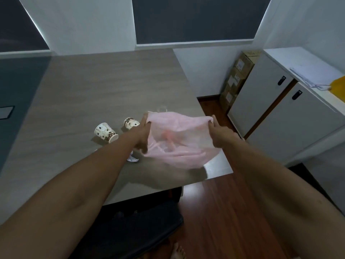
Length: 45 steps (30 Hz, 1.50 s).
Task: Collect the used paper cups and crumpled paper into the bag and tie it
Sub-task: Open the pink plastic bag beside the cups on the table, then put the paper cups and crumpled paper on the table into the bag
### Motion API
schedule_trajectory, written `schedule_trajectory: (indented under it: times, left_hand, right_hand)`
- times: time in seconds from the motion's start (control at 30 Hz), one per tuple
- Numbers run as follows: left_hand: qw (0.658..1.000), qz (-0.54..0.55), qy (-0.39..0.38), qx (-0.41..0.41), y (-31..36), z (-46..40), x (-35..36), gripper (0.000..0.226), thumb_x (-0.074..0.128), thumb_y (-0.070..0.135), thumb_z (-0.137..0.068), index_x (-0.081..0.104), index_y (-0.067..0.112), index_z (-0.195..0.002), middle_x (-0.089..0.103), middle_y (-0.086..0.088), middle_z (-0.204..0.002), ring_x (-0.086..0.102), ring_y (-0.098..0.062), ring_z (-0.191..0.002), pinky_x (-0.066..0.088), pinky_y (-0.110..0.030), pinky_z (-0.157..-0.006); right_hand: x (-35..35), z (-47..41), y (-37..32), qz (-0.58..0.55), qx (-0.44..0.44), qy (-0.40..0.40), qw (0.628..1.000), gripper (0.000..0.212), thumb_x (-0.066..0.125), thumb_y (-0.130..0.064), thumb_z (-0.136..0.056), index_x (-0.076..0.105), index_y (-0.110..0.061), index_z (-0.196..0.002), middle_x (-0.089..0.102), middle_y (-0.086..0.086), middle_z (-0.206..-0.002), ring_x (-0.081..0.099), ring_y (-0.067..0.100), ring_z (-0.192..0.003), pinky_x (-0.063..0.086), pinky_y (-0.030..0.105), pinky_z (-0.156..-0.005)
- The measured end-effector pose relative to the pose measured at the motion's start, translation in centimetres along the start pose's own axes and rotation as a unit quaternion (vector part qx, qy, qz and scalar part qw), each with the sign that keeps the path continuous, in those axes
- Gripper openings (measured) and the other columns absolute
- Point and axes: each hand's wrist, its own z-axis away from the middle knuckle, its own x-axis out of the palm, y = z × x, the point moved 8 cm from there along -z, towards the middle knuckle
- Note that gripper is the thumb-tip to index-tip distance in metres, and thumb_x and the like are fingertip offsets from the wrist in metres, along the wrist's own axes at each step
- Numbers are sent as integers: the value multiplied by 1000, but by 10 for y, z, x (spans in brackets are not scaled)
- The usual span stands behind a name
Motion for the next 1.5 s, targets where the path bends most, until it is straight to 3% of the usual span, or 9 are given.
schedule_trajectory:
  times: [0.17,0.27,0.4,0.63,0.83,1.03,1.13,1.3,1.5]
  left_hand:
    - [985,121,119,17,-1,10,-26,110,83,51,-73,24,13,-158,-18,8,-169,42,-30,-144,42,-45,-110]
    - [965,112,235,38,-5,19,-67,74,70,34,-88,35,12,-149,-6,11,-171,58,-36,-126,51,-50,-95]
    - [949,60,310,19,-21,42,-105,72,65,12,-88,29,14,-151,-11,14,-170,65,-40,-92,54,-47,-74]
    - [890,51,443,-94,-111,124,-156,64,53,39,-101,29,12,-153,21,-5,-167,57,-43,-120,50,-53,-92]
    - [813,83,535,-216,-225,204,-173,41,30,15,-105,44,-1,-140,50,-26,-138,57,-52,-106,46,-59,-84]
    - [798,85,531,-273,-326,258,-173,51,33,2,-100,40,5,-150,42,-25,-150,53,-54,-116,43,-60,-95]
    - [810,79,502,-292,-370,268,-167,55,36,-4,-97,40,5,-150,40,-25,-152,52,-53,-118,43,-59,-96]
    - [859,59,432,-269,-416,251,-136,64,47,-9,-91,36,9,-152,22,-11,-167,45,-47,-136,41,-61,-103]
    - [911,41,342,-228,-438,219,-95,50,47,3,-93,38,13,-141,20,-3,-168,53,-48,-124,44,-61,-96]
  right_hand:
    - [-31,-8,-1,-48,-15,74,996,128,79,-8,-78,-21,-22,-158,-34,-3,-163,63,39,-102,60,50,-85]
    - [-66,-3,-9,-75,-27,118,990,130,76,-4,-80,-28,-22,-155,-41,-5,-159,62,34,-82,62,47,-73]
    - [-104,0,-39,-112,-55,193,973,122,71,-5,-85,-27,-23,-156,-34,-2,-163,58,30,-70,55,39,-60]
    - [-148,-12,-165,-227,-185,248,923,107,63,-9,-90,-18,-25,-159,-27,-8,-165,56,28,-80,56,39,-65]
    - [-161,-17,-304,-225,-244,227,916,103,51,1,-86,-18,-21,-159,-29,-7,-165,57,37,-70,56,47,-63]
    - [-128,-26,-431,-213,-303,133,919,104,60,-13,-91,-18,-25,-160,-32,-2,-164,62,42,-98,51,43,-78]
    - [-100,-28,-484,-269,-365,55,889,88,65,-24,-89,13,-35,-159,-7,9,-169,45,39,-138,45,49,-106]
    - [-63,-54,-484,-339,-197,118,912,31,57,-17,-87,44,-19,-115,54,13,-127,58,35,-101,50,45,-88]
    - [60,-67,-491,-103,-203,-83,970,70,77,-15,-75,50,-22,-138,56,11,-138,57,35,-123,53,42,-95]
